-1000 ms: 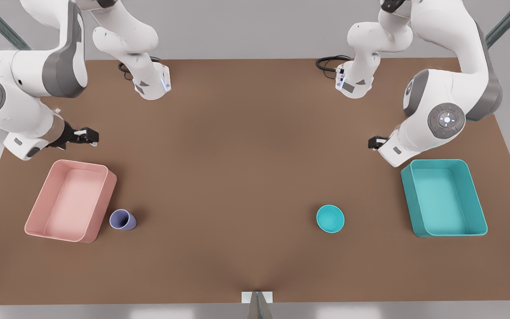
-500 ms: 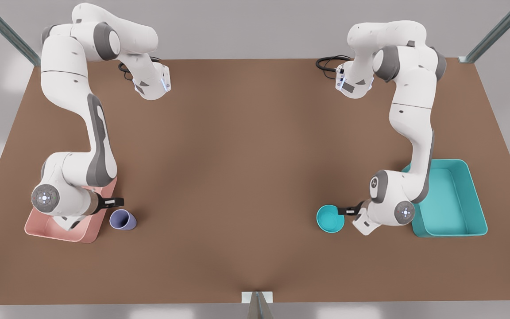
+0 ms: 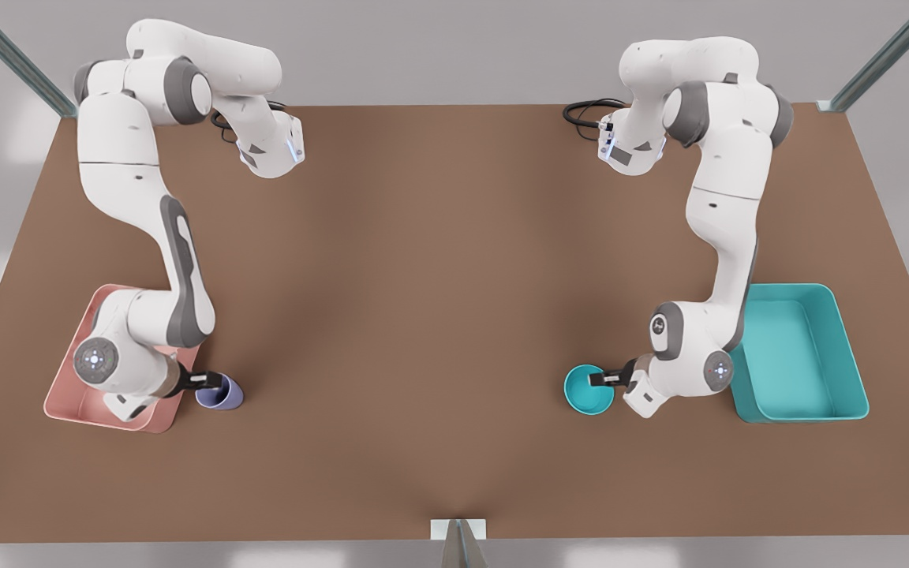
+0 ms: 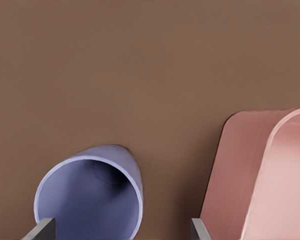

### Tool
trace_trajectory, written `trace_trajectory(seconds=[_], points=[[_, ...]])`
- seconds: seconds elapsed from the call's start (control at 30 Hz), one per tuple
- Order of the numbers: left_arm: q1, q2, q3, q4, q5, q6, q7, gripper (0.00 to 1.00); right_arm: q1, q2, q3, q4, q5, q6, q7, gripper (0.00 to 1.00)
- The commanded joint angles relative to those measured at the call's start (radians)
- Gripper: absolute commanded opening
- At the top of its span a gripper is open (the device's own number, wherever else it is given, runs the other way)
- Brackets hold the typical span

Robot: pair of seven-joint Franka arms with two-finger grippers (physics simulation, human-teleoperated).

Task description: Put the bowls and cups in different boxes

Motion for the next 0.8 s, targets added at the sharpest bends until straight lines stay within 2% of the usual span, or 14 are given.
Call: trace_trajectory(seconds=[0.0, 0.1, 0.2, 0.23, 0.3, 0.33, 0.4, 0.47, 0.5, 0.63, 0.7, 0.77], points=[[0.000, 0.000, 0.000, 0.000, -0.003, 0.008, 0.038, 0.43, -0.002, 0.012, -0.002, 0.002, -0.002, 0.051, 0.003, 1.00], [0.000, 0.000, 0.000, 0.002, -0.008, 0.008, 0.038, 0.36, -0.002, 0.028, -0.005, 0.002, -0.002, 0.060, 0.003, 1.00], [-0.015, 0.000, 0.001, 0.002, -0.006, 0.008, 0.036, 0.22, -0.003, 0.062, -0.007, 0.001, -0.002, 0.074, 0.003, 1.00], [-0.017, -0.006, 0.012, 0.002, -0.001, 0.009, 0.041, 0.21, -0.006, 0.071, -0.007, 0.001, -0.002, 0.074, 0.003, 1.00], [-0.020, -0.136, 0.093, -0.030, 0.015, -0.043, 0.046, 0.21, -0.009, 0.078, -0.007, 0.001, -0.002, 0.074, 0.007, 0.99], [-0.022, -0.195, 0.122, -0.030, 0.026, -0.141, 0.043, 0.21, -0.009, 0.078, -0.005, -0.001, 0.000, 0.074, 0.007, 0.95], [-0.014, -0.330, 0.221, -0.024, 0.087, -0.365, 0.043, 0.21, -0.008, 0.077, -0.005, -0.001, -0.002, 0.066, 0.007, 0.59], [0.037, -0.345, 0.297, 0.011, 0.176, -0.541, 0.069, 0.21, -0.005, 0.075, -0.005, 0.001, -0.005, 0.058, 0.004, 0.30], [0.077, -0.345, 0.320, 0.008, 0.209, -0.565, 0.118, 0.21, 0.002, 0.075, -0.005, 0.001, -0.007, 0.057, 0.003, 0.21], [0.095, -0.334, 0.481, -0.124, 0.250, -0.393, 0.392, 0.21, 0.011, 0.077, -0.005, 0.004, -0.008, 0.057, -0.008, 0.21], [0.112, -0.310, 0.517, -0.125, 0.250, -0.298, 0.435, 0.21, 0.006, 0.049, -0.004, 0.005, -0.013, 0.032, -0.060, 0.21], [0.149, -0.269, 0.520, -0.124, 0.244, -0.204, 0.480, 0.21, -0.063, -0.027, 0.002, 0.007, 0.007, -0.044, -0.238, 0.21]])
